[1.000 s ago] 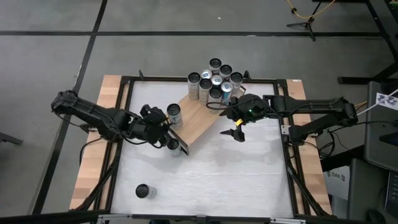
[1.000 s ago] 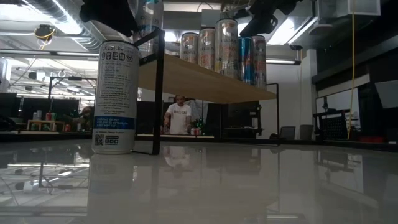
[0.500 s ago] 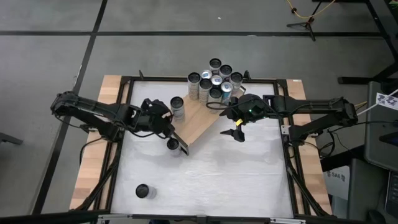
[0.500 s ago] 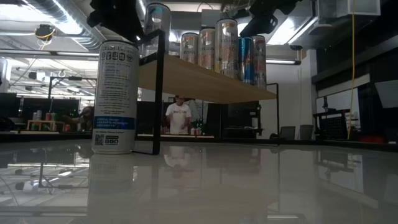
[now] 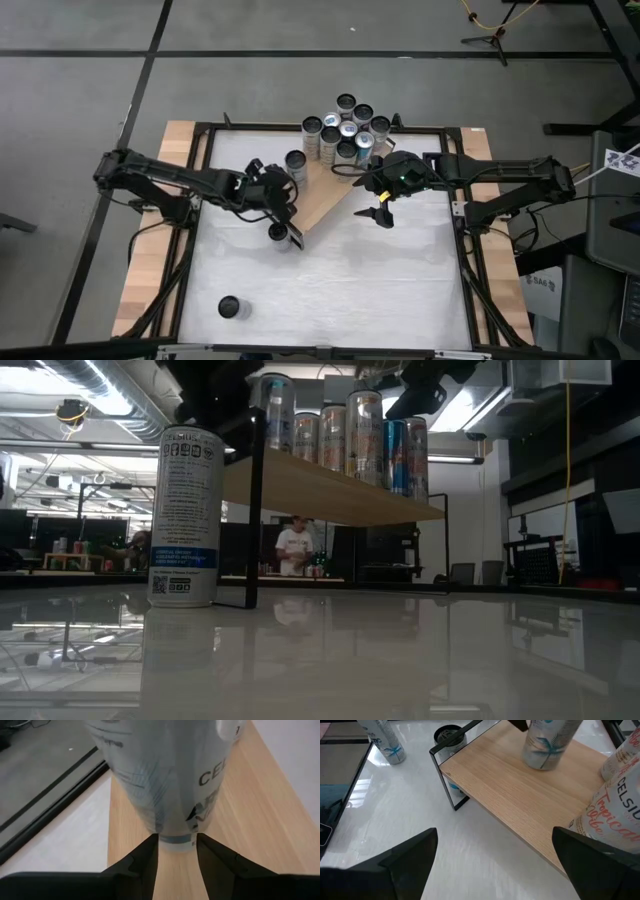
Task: Place canned beverage on shelf
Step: Put the white-blue soda can on the shelf, then put the white-blue soda can on the shelf aligned with the other white-blue soda can
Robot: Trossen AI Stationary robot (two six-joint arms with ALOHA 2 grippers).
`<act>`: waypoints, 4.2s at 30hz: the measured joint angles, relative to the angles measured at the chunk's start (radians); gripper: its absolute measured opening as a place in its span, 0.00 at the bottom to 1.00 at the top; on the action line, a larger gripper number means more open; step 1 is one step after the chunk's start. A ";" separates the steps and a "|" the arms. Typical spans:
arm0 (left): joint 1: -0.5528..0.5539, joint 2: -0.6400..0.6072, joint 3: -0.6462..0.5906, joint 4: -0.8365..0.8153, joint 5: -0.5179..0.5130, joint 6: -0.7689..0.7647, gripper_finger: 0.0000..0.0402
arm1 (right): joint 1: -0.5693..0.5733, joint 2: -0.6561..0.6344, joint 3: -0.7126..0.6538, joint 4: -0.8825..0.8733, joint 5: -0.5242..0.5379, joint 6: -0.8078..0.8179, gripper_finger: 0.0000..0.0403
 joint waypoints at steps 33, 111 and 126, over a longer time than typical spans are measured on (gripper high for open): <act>0.048 0.031 0.000 0.220 0.130 -0.013 0.31 | 0.000 0.000 0.000 0.000 0.000 0.000 0.96; 0.207 -0.084 0.000 0.095 0.029 0.147 0.31 | 0.000 0.000 0.000 -0.001 0.000 0.000 0.96; 0.201 -0.089 0.000 0.117 0.115 0.147 0.31 | 0.000 0.000 0.000 -0.001 0.000 0.000 0.96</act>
